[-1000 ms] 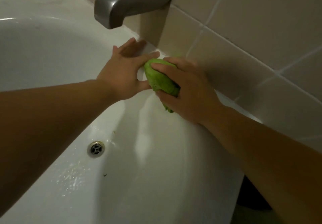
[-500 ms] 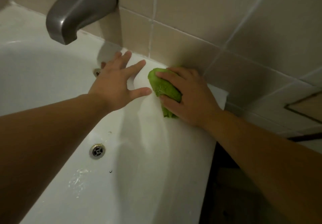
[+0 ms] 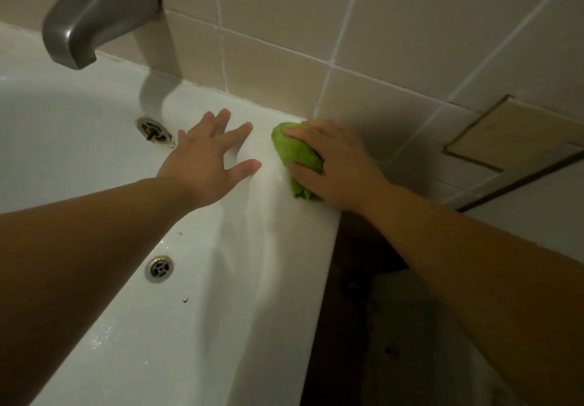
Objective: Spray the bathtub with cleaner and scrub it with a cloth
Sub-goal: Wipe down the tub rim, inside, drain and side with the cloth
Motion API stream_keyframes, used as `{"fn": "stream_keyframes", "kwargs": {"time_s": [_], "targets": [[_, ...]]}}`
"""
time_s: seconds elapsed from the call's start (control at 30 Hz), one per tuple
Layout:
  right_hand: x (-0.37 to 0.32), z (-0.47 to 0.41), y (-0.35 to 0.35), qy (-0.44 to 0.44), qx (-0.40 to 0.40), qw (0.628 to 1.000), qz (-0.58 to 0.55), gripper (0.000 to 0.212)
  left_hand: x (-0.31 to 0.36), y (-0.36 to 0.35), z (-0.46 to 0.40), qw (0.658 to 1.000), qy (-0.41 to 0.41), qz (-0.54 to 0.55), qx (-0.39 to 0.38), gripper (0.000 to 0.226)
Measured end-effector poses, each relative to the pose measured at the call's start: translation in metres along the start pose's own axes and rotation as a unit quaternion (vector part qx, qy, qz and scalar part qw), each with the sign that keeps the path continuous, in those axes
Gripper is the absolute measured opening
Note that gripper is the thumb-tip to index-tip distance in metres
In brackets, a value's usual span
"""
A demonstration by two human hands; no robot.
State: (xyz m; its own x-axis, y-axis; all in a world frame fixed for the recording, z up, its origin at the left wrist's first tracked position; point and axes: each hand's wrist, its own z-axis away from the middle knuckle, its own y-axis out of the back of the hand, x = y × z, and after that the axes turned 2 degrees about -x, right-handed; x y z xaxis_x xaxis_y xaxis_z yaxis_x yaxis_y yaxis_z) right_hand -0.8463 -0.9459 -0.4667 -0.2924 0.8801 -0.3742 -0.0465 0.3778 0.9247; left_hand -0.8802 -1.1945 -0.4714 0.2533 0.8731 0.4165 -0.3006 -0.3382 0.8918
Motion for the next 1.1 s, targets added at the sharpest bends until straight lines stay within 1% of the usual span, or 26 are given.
{"fn": "stream_keyframes", "kwargs": {"time_s": [0.03,0.1,0.17,0.23,0.27,0.33,0.4,0.47,0.53,0.6,0.67,0.73,0.77,0.83,0.9,0.97,1.03,1.1], "targets": [[0.006,-0.005,0.002,0.000,0.004,1.000,-0.009,0.060,0.001,-0.001,0.001,1.000,0.001,0.001,-0.001,0.074],[0.007,-0.005,-0.001,-0.028,0.018,0.999,-0.009,0.057,0.003,-0.002,0.005,1.000,0.003,-0.004,-0.008,0.076],[-0.008,0.013,-0.008,-0.081,0.047,0.995,0.023,0.055,0.008,-0.005,0.010,1.000,-0.004,-0.001,-0.018,0.079],[-0.029,0.042,-0.013,-0.097,0.054,0.993,0.038,0.052,0.014,-0.009,0.024,0.999,-0.018,0.019,-0.033,0.080],[-0.036,0.057,-0.014,-0.080,0.043,0.995,0.044,0.052,0.018,-0.012,0.034,0.998,-0.032,0.028,-0.039,0.079],[-0.043,0.077,-0.009,-0.030,-0.017,0.998,0.042,0.054,0.022,-0.021,0.061,0.996,-0.056,0.053,-0.051,0.076],[-0.033,0.079,0.003,0.015,-0.082,0.996,0.030,0.059,0.023,-0.032,0.089,0.992,-0.036,0.100,-0.071,0.078],[-0.017,0.063,0.013,0.049,-0.107,0.992,0.035,0.061,0.024,-0.042,0.111,0.983,0.007,0.163,-0.086,0.083],[-0.002,0.037,0.014,0.049,-0.083,0.995,0.034,0.062,0.025,-0.052,0.122,0.970,0.045,0.221,-0.095,0.081],[0.002,0.012,0.006,0.008,-0.036,0.999,0.029,0.061,0.027,-0.063,0.125,0.951,0.076,0.283,-0.103,0.080],[-0.007,-0.001,-0.007,-0.056,0.006,0.997,0.048,0.057,0.032,-0.072,0.124,0.925,0.102,0.352,-0.097,0.089],[-0.021,0.004,-0.012,-0.080,0.021,0.994,0.066,0.056,0.037,-0.077,0.124,0.905,0.119,0.399,-0.091,0.097],[-0.024,0.011,-0.012,-0.064,0.010,0.996,0.060,0.056,0.041,-0.077,0.124,0.898,0.123,0.412,-0.091,0.097],[-0.023,0.032,-0.005,0.009,-0.039,0.999,0.034,0.059,0.048,-0.078,0.125,0.892,0.129,0.422,-0.096,0.093],[-0.007,0.040,0.010,0.085,-0.108,0.990,0.030,0.063,0.052,-0.082,0.126,0.883,0.146,0.435,-0.096,0.088],[0.014,0.026,0.022,0.126,-0.157,0.978,0.059,0.067,0.055,-0.085,0.127,0.872,0.166,0.453,-0.085,0.087],[0.027,0.007,0.027,0.121,-0.158,0.977,0.070,0.068,0.056,-0.089,0.127,0.865,0.177,0.463,-0.077,0.089],[0.029,-0.006,0.025,0.099,-0.115,0.987,0.060,0.068,0.056,-0.088,0.126,0.859,0.182,0.471,-0.080,0.087]]}}
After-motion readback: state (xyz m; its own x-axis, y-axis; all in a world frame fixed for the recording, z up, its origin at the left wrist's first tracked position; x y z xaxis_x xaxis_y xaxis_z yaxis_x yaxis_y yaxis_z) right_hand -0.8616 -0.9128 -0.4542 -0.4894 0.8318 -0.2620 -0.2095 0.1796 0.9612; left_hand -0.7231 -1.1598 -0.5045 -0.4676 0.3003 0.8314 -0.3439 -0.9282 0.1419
